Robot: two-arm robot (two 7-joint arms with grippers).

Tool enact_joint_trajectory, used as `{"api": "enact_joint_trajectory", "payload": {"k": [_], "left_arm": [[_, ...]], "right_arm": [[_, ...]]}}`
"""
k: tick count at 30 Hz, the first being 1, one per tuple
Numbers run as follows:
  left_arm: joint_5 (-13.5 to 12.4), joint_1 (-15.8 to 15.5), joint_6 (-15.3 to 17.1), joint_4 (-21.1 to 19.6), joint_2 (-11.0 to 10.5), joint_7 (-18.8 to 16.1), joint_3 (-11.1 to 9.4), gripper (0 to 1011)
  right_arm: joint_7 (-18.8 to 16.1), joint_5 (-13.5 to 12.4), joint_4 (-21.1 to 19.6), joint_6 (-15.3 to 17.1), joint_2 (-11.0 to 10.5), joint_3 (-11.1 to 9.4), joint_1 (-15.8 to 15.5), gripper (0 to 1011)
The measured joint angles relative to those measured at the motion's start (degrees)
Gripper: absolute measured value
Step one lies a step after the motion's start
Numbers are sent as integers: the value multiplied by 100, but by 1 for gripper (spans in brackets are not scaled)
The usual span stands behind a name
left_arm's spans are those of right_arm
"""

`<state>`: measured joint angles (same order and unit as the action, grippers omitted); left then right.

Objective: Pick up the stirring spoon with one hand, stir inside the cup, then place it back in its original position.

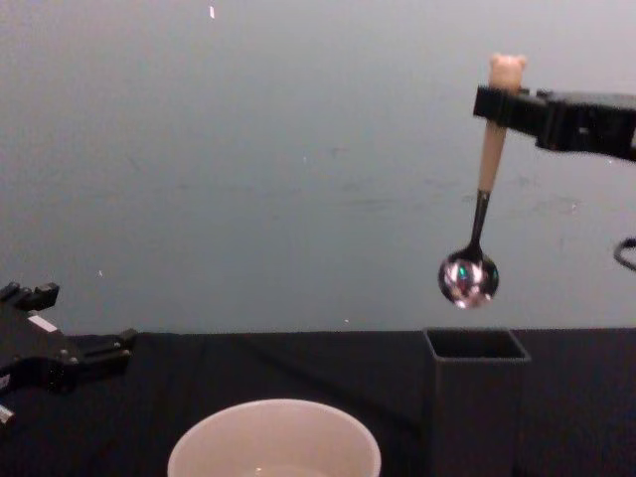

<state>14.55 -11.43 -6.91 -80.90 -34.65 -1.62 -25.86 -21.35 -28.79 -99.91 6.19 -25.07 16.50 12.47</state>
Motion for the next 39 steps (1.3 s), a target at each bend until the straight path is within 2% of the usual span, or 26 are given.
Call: {"api": "enact_joint_trajectory", "payload": {"k": [4,9,18,25,29,30,39], "left_arm": [[0,0,0,0,0,0,0,1001],[0,0,0,0,0,0,0,1001],[0,0,0,0,0,0,0,1001],[0,0,0,0,0,0,0,1001],[0,0,0,0,0,0,0,1001],[0,0,0,0,0,0,0,1002],[0,0,0,0,0,0,0,1001]], "right_arm": [[74,-34,-35,-103,80,19,21,188],[12,-36,-3,-281,172,177,56,188],[-504,-93,302,-704,310,659,139,188],[-827,-101,719,-1011,415,1018,193,188],[-866,-49,894,-1053,460,1122,223,188],[-904,-10,1057,-1087,508,1201,258,188],[-1076,148,1638,-1311,672,1420,386,188]]}}
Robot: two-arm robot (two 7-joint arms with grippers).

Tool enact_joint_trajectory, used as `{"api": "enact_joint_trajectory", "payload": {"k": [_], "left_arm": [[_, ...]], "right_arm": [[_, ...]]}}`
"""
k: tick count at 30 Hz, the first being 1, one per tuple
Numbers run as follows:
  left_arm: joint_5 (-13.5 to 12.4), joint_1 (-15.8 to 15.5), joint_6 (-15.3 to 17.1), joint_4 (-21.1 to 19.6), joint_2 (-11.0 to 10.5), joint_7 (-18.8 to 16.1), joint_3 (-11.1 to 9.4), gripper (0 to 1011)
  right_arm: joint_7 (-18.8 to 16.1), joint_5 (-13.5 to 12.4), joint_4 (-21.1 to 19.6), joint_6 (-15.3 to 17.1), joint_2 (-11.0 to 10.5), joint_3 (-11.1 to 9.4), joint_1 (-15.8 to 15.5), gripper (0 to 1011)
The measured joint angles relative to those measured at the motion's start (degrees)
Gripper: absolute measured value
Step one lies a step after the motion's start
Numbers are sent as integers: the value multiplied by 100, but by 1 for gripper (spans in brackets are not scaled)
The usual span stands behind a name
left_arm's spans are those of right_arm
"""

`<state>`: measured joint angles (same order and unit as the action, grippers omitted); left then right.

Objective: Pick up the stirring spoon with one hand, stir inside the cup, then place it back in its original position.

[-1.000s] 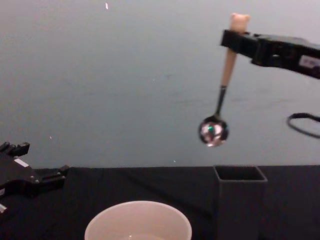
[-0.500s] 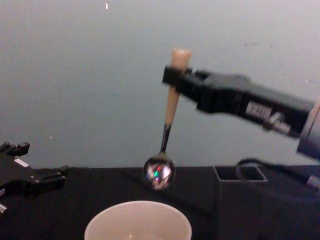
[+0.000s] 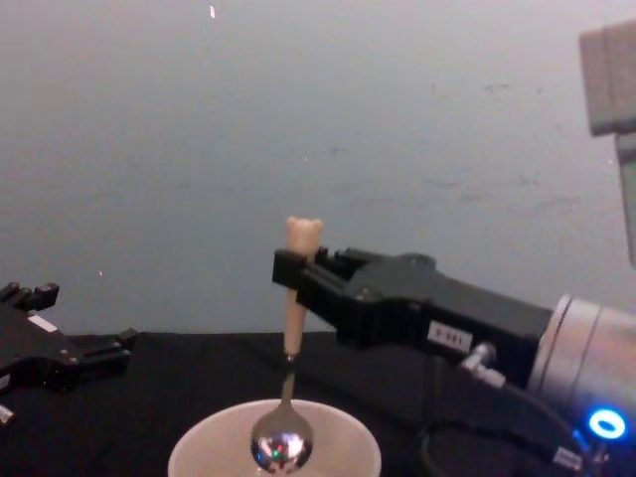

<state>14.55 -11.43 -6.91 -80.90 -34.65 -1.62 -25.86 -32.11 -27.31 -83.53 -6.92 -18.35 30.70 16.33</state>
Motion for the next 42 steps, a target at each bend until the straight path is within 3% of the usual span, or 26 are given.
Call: {"api": "enact_joint_trajectory", "payload": {"k": [8,22,33,42], "left_arm": [[0,0,0,0,0,0,0,1001],[0,0,0,0,0,0,0,1001],[0,0,0,0,0,0,0,1001],[0,0,0,0,0,0,0,1001]], "right_arm": [[-75,135,487,-204,192,90,103,188],[21,400,919,-279,413,121,191,188],[58,443,916,-258,391,-16,163,188],[-10,296,645,-152,203,-162,1,188]]}}
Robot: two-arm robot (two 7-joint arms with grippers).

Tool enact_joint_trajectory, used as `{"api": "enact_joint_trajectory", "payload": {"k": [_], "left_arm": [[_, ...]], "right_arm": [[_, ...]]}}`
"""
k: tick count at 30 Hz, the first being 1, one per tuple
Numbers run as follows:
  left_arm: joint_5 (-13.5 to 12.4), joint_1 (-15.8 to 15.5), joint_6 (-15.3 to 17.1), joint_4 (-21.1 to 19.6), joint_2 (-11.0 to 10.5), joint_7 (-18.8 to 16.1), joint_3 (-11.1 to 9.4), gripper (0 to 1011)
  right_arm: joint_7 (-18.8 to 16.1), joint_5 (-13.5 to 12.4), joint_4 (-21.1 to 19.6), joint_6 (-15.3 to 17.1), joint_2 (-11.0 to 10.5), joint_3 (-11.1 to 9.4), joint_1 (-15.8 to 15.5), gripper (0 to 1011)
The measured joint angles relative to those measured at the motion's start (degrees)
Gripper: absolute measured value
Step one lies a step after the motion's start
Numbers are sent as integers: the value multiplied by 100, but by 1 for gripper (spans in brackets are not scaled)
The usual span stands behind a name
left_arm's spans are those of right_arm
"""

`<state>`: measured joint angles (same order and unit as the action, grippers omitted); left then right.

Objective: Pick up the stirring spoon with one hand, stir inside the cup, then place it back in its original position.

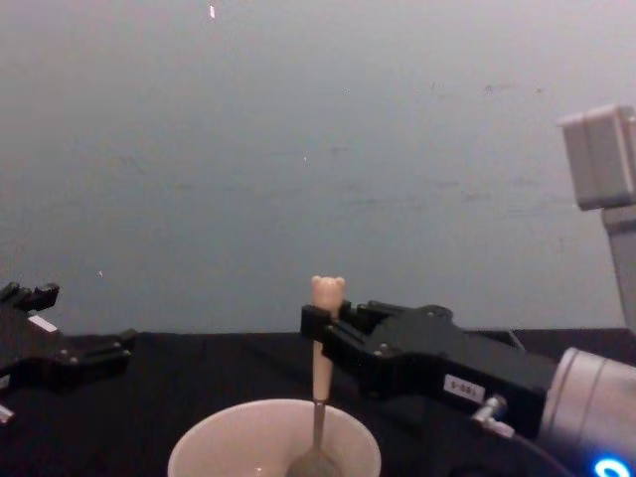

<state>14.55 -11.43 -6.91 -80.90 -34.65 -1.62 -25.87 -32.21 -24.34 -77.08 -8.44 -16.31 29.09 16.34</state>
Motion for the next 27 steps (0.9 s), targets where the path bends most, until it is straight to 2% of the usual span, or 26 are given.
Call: {"api": "enact_joint_trajectory", "payload": {"k": [7,14,21,27], "left_arm": [[0,0,0,0,0,0,0,1001],[0,0,0,0,0,0,0,1001],[0,0,0,0,0,0,0,1001],[0,0,0,0,0,0,0,1001]], "right_arm": [[-91,-168,-323,106,-191,-44,-206,188],[-138,-248,-612,171,-368,0,-404,188],[-150,-273,-745,194,-386,93,-466,188],[-123,-240,-722,194,-296,211,-415,188]]}}
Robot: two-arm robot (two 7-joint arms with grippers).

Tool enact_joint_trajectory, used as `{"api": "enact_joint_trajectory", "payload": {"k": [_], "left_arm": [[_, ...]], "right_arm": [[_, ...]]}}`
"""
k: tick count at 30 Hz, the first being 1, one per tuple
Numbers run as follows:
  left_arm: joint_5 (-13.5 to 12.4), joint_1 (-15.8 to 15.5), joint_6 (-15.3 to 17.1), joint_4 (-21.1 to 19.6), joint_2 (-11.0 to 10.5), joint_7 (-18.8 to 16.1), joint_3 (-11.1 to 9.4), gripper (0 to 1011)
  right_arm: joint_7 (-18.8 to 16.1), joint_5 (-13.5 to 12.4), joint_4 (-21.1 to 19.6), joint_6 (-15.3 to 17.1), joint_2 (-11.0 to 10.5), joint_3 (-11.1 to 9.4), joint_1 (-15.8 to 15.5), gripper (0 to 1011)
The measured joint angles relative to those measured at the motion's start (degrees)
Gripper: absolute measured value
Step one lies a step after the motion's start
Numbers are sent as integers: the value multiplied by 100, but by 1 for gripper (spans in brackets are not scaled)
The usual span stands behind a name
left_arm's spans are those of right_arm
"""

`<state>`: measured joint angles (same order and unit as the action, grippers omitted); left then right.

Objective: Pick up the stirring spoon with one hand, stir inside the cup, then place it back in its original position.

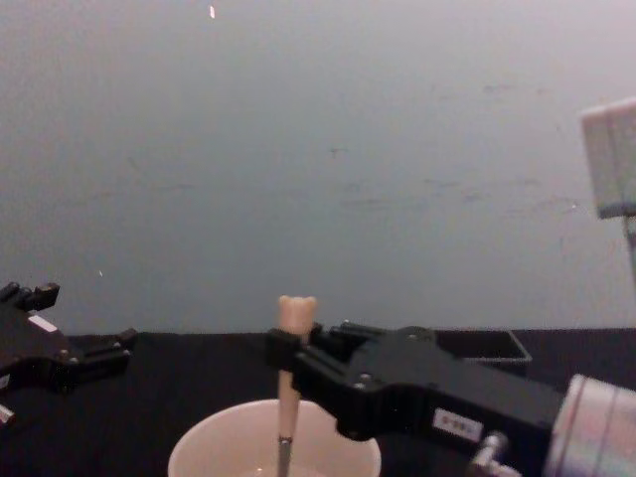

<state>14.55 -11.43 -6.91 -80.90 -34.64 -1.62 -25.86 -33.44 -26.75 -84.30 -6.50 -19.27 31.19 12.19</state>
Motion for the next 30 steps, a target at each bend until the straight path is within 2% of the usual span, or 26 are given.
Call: {"api": "enact_joint_trajectory", "payload": {"k": [7,16,22,30], "left_arm": [[0,0,0,0,0,0,0,1001],[0,0,0,0,0,0,0,1001],[0,0,0,0,0,0,0,1001],[0,0,0,0,0,0,0,1001]], "right_arm": [[125,166,275,-11,237,131,193,188],[320,284,660,-29,519,95,437,188],[398,335,822,-63,596,7,526,188],[407,354,851,-75,549,-105,514,188]]}}
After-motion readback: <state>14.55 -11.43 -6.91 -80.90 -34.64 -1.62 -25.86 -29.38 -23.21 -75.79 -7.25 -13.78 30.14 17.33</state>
